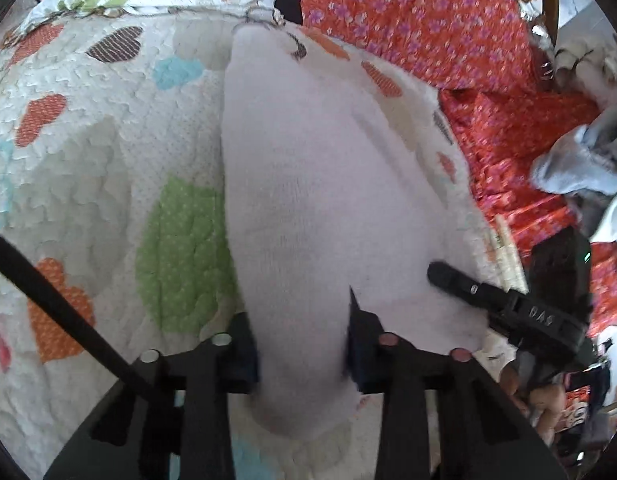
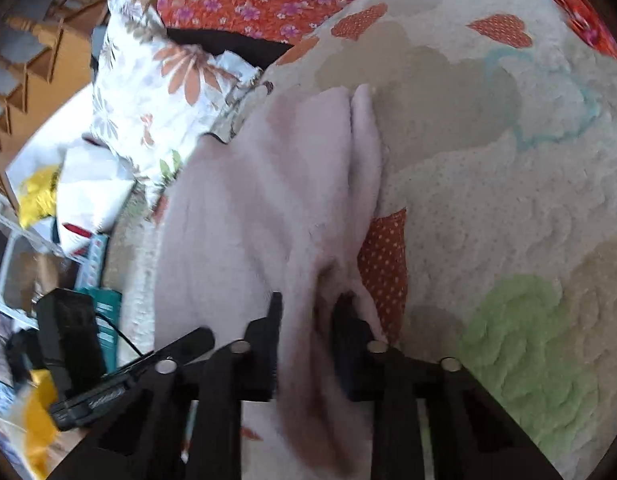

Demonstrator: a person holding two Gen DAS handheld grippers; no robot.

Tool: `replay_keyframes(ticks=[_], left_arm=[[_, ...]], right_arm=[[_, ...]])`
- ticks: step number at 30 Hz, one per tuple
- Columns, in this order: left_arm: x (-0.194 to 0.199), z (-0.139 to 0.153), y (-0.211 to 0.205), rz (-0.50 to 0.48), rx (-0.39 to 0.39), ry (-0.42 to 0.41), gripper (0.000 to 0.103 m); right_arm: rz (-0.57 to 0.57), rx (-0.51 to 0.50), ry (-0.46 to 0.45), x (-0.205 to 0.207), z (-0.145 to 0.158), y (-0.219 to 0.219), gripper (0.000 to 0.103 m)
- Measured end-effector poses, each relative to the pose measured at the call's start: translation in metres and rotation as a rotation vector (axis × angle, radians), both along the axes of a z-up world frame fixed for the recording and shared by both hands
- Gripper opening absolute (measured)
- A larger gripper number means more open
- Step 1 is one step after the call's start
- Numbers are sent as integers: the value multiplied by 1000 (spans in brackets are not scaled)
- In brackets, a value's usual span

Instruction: Fold small clothes

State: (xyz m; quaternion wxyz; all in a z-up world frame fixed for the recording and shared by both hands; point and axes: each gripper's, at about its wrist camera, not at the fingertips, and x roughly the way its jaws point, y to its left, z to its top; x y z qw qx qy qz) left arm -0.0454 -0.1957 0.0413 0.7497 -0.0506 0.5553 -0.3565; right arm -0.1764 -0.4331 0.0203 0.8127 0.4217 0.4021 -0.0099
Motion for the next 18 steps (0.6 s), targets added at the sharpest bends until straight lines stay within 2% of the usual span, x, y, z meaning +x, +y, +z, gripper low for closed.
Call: replay_keyframes(ticks=[3,6,8,10,12,15,18], left_arm=[[-8,9,14,16,15,-11,32],[-11,2,27,53,63,-19,42],[-20,1,41,73,52,-30,54],[-29,6,54,91,41,-56,60],[-38,15,69,112,41,-110,65],[-45,30,97,176,86,-235,71],[-51,48,124,270,160,-425,82]], right_arm=[[30,-3,-3,-12,7,12,17],[36,-96,54,-17,4,22,23],[20,-115,66,-21,4,23,26],[-1,-132,54,-29,9,21,28],[-33,-191,34,-39,21,21,30],[-102,-331,12,-55,42,24,31],[-146,-400,-29,-62,63,31,33]])
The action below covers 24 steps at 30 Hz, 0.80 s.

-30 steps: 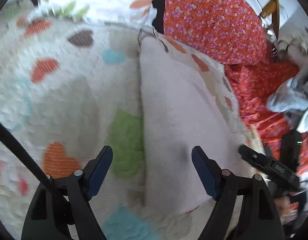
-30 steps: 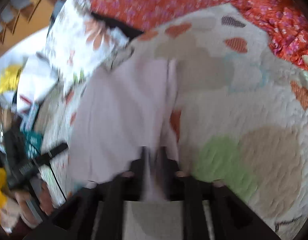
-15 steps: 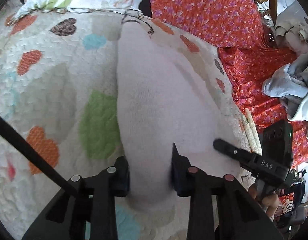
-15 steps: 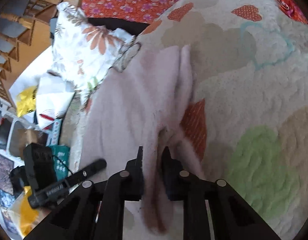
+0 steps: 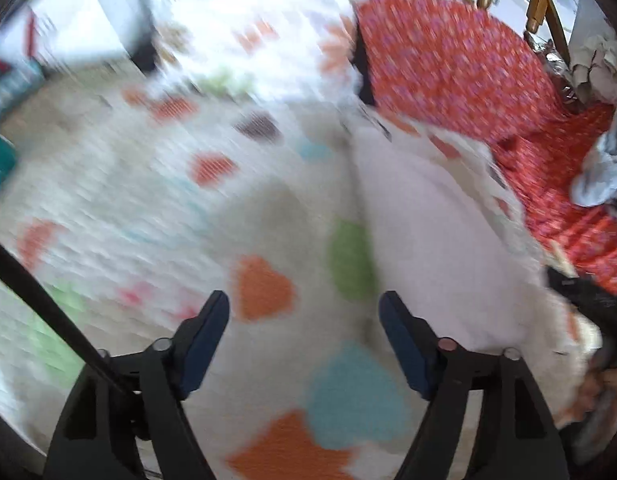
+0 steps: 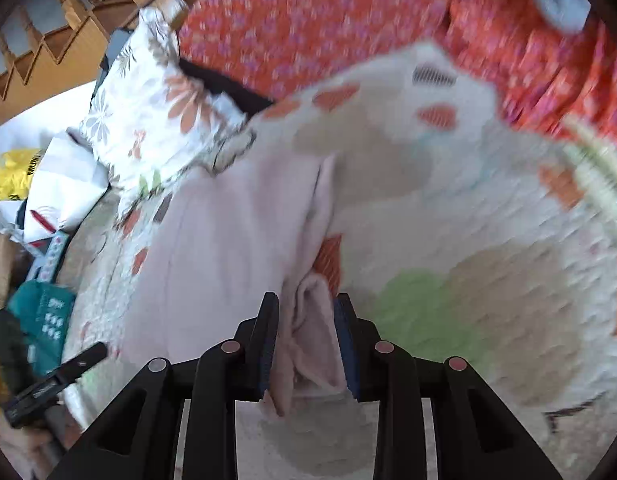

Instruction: Fold small clothes

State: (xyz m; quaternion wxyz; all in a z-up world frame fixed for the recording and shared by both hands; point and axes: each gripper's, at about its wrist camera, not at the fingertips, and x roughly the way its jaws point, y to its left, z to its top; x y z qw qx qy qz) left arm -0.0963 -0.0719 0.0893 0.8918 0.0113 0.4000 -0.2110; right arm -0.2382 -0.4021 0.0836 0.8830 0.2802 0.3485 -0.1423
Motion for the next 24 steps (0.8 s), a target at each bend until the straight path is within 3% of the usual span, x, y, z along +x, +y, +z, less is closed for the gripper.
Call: replay_keyframes(ticks=[2,7,10,14,16,19,24], left_arm=[[-2,7,15,69,37,-100,90],[-3,10,35,155,36,-189,93],[0,9,43,159,38,-189,93],[0,14,48,175,31,-214,93],[-2,18,55,191,22,-225,93],[-3,22,63,217,-2,-231,93],[-7,25,70,274,-28,-257,99]], right_arm=[[15,-16,-43,1,13,12,33],[192,53,-47,49,15,60,33],[280,151,-42,86,0,86,32],[352,429,-57,125,-39,106,32],[347,516,-14,131,-65,113,31],[351,530,32,117,-88,124,17],[360,476,66,84,-72,117,20]])
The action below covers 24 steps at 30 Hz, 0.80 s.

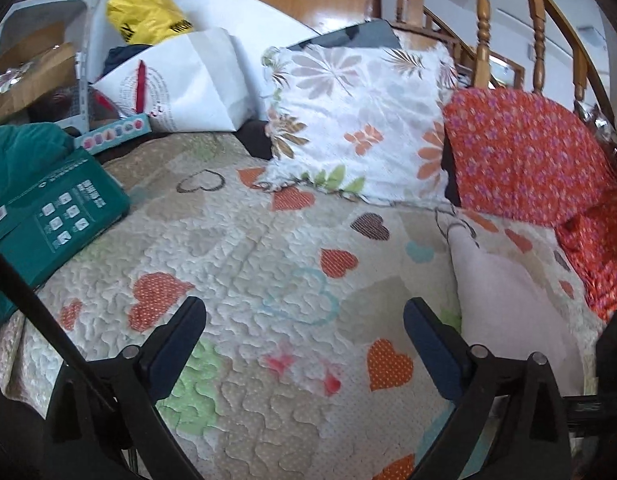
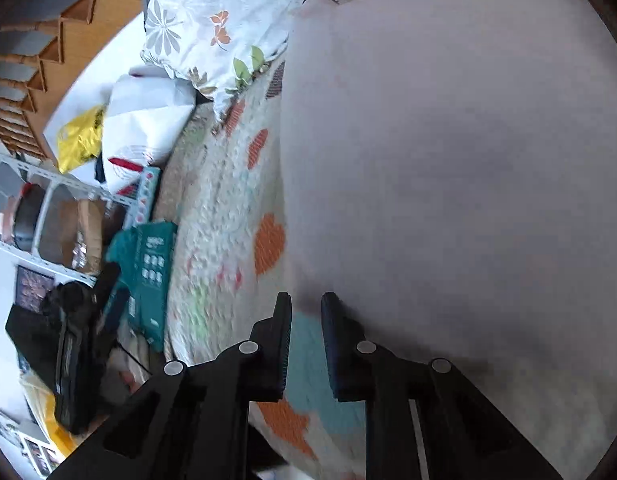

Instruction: Fold small clothes

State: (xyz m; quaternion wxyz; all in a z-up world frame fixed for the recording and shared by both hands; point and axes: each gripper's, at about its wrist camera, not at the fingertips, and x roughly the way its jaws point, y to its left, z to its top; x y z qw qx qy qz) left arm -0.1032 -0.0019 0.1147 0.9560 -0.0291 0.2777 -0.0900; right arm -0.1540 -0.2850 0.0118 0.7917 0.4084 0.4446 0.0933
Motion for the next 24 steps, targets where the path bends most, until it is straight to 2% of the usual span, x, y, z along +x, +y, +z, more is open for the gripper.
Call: replay_keyframes(ticks=[4,8,11,15,18,21,24], left_arm=[[-4,2,-3,-28,-33,13,99],[-6,1,-14,-48,-6,1,99],[-5,-1,-18,-53,25,-7,99],[1,-7,-15,-53,24,14,99],[9,-12,-11,-48,-1,53,99],[18,-17,-8,-44,-21,87,99],[23,-19,-9,-30,-16,87,99]], right_arm=[[-29,-72,-96,-6,42,-20,21],[-14,-79,-130,37,63,-33,21],[52,-23,-84,87,48,-35,21],[58,-47,-20,143,19,-40,19],[31,-26,-23,180,10,-55,18],[1,-76,0,219,8,-69,19],[-68,-137,46,252,2,-90,19]])
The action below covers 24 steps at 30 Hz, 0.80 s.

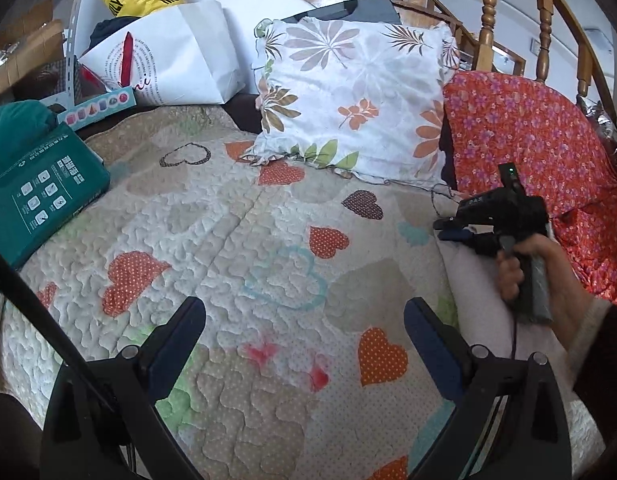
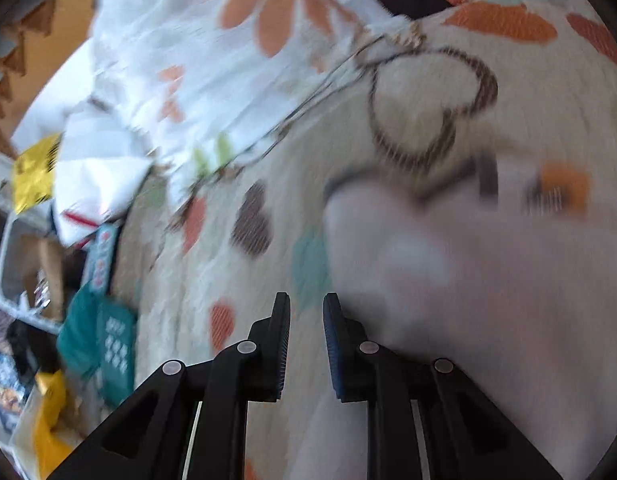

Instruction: Fold small clothes

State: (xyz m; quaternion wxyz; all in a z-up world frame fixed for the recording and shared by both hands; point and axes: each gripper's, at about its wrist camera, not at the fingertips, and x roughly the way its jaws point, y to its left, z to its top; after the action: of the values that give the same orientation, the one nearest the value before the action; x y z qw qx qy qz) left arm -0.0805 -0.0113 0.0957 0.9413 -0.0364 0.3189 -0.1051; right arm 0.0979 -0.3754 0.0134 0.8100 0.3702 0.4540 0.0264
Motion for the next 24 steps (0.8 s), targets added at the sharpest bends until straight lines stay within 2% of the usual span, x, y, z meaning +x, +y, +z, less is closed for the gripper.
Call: replay_keyframes(ticks=[4,6,7,11,16,20,21,24], left_arm=[[0,2,-5,2,36,-28,99],[-2,5,-8,-2,54,-48,99],[-3,6,-9,-4,61,-55,99],[-11,13,-8,-8,61,-100,100],[-27,24,-10,-28,60,-194,103],[-44,33,-15,-67,31,-207,103],[-49,34,-18,-87,33,-191,103],[-64,33,-29,-114,57,-165,103]], right_arm=[[-94,-59,-5,9,10,-24,20],[-125,-101,-42,-3,26,-33,30],[-126,-99,-60,-13,33,-36,32],[-77,-29,-111,-85,50,-36,33],[-57,-14,-63,-202,37,-27,38],[-165,-220,39,-280,32,-41,39],[-210,-283,56,-298,36,-44,44],[-268,-320,14,-341,51,-43,45]])
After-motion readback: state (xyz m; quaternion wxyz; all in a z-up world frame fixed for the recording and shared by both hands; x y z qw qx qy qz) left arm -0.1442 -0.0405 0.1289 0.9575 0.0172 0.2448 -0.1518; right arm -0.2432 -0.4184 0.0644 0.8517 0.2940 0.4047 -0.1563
